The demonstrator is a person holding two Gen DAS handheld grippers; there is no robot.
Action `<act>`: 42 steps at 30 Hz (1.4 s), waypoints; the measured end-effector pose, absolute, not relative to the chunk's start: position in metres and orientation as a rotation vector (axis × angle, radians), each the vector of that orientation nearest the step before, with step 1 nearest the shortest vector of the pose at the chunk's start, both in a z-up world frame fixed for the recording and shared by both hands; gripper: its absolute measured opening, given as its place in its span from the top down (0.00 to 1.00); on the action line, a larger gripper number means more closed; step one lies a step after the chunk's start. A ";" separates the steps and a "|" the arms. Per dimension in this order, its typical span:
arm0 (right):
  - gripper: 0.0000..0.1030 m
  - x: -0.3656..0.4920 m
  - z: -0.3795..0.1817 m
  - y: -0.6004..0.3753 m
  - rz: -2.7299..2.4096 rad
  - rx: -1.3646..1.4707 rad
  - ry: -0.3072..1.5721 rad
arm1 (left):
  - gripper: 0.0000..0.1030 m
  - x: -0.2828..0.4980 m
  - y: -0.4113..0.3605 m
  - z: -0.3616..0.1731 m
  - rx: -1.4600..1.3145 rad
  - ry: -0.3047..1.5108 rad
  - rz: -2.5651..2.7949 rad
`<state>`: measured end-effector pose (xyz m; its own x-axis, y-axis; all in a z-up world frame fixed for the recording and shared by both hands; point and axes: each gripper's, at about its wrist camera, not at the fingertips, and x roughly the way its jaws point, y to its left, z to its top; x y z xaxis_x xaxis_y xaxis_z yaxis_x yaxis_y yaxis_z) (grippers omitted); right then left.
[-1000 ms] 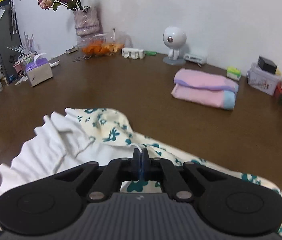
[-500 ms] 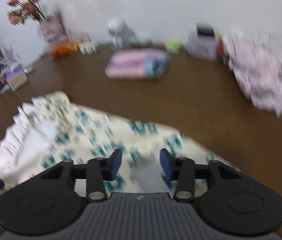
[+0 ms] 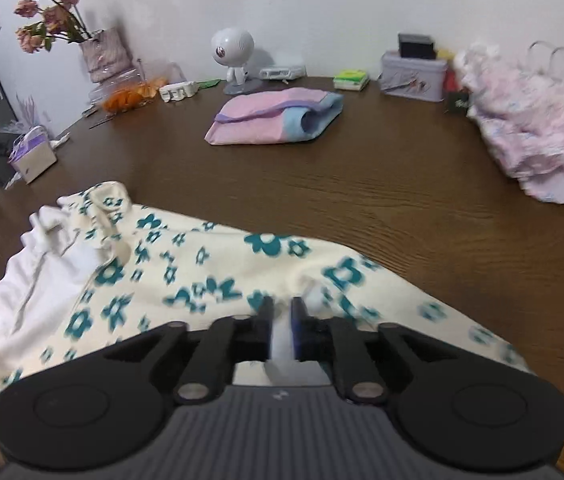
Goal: Fold clothes
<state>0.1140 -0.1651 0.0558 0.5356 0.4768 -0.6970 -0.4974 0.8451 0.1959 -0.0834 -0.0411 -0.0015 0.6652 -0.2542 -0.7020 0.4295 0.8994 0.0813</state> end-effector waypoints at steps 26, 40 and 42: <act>0.69 0.090 0.043 -0.237 0.453 0.028 0.848 | 0.99 -0.077 -0.070 0.001 0.086 0.761 -0.540; 0.86 -0.045 0.018 -0.234 0.376 -0.123 0.777 | 0.85 -0.107 0.054 0.021 0.293 0.650 -0.198; 0.86 -0.060 0.020 -0.239 0.320 -0.142 0.784 | 0.80 -0.121 0.075 0.021 0.305 0.648 -0.185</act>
<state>-0.0600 -0.2388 0.0198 0.6631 0.2295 -0.7125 -0.3339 0.9426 -0.0072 -0.1206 0.0746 0.0209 0.7833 -0.0746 -0.6171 0.2631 0.9392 0.2204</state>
